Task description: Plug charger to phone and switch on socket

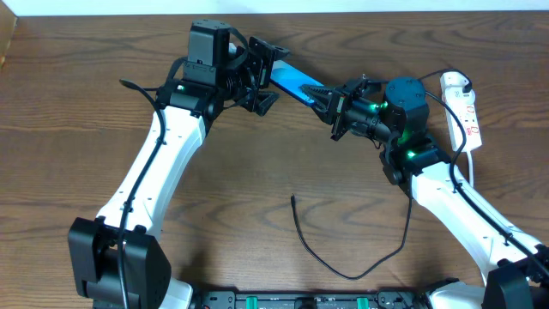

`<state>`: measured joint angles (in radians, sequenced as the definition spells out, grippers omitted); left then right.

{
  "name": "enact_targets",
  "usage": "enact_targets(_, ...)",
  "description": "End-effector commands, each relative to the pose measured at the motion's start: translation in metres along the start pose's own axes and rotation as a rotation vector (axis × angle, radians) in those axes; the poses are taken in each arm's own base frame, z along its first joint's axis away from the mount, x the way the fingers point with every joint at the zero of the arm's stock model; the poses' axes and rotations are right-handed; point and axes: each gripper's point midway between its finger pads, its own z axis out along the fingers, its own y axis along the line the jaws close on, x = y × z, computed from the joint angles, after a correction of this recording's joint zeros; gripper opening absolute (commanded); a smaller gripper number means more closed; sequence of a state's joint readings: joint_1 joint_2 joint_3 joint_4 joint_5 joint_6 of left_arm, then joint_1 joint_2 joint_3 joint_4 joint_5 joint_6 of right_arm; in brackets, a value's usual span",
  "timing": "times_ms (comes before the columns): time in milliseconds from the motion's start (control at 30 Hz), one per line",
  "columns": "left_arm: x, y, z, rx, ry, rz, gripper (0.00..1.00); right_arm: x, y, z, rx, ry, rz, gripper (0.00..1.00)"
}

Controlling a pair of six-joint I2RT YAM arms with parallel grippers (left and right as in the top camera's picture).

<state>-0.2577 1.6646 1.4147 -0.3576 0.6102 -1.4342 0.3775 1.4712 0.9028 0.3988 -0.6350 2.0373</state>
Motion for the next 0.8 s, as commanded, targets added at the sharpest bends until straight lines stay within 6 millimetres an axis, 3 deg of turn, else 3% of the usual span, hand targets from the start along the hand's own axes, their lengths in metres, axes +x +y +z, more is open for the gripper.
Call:
enact_targets(0, -0.004, -0.008, -0.005, 0.02, -0.03, -0.007, 0.84, 0.009, 0.011, 0.0, -0.023, 0.026, -0.011, 0.01)
enact_targets(133, -0.005, -0.008, -0.005, 0.019, -0.04, -0.006, 0.81, 0.016, 0.007, 0.004, -0.014, 0.042, -0.013, 0.01)
enact_targets(300, -0.005, -0.008, -0.005, 0.019, -0.039, -0.006, 0.69, 0.027, 0.004, 0.008, -0.011, 0.062, -0.023, 0.01)
enact_targets(533, -0.005, -0.008, -0.005, 0.019, -0.039, -0.006, 0.6, 0.029, 0.007, 0.009, -0.025, 0.067, -0.034, 0.01)
enact_targets(767, -0.005, -0.008, -0.005, 0.019, -0.039, -0.005, 0.4, 0.029, 0.007, 0.009, -0.024, 0.067, -0.033, 0.01)
